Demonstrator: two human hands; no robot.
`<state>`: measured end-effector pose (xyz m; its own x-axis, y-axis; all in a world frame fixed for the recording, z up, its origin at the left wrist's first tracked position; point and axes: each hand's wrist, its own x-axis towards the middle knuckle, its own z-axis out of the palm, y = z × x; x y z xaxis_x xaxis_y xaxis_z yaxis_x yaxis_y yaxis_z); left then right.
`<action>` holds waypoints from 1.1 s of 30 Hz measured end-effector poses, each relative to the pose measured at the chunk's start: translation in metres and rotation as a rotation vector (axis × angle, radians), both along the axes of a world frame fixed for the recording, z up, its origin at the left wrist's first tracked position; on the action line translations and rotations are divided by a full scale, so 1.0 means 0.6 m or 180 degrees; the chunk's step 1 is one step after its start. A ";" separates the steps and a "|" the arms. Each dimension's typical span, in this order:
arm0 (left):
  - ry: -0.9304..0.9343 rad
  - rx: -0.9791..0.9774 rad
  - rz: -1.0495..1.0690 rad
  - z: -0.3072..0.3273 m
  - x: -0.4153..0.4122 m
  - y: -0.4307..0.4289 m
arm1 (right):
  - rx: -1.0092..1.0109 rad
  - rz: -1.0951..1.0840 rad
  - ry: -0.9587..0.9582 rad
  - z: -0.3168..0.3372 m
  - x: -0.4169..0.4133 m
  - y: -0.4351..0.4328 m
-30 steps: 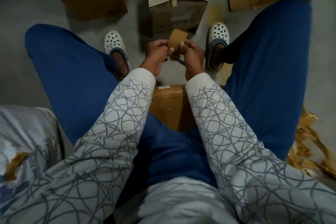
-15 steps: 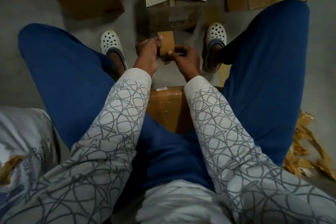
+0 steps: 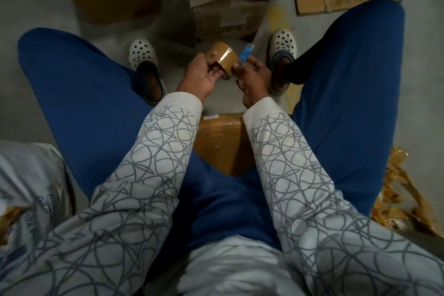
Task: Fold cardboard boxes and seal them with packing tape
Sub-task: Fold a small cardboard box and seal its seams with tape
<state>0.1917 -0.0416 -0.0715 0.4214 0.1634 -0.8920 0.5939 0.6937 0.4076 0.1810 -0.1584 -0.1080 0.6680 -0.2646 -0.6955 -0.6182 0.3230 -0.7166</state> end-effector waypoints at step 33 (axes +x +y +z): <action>-0.0915 0.2269 -0.2786 -0.015 0.016 0.012 | -0.1259 0.0467 -0.0581 -0.003 -0.005 -0.011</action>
<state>0.2013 -0.0346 -0.0803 0.8102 0.1426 -0.5685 0.5787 -0.3481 0.7375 0.1782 -0.1647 -0.1100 0.8204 -0.3796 -0.4276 -0.4891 -0.0788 -0.8686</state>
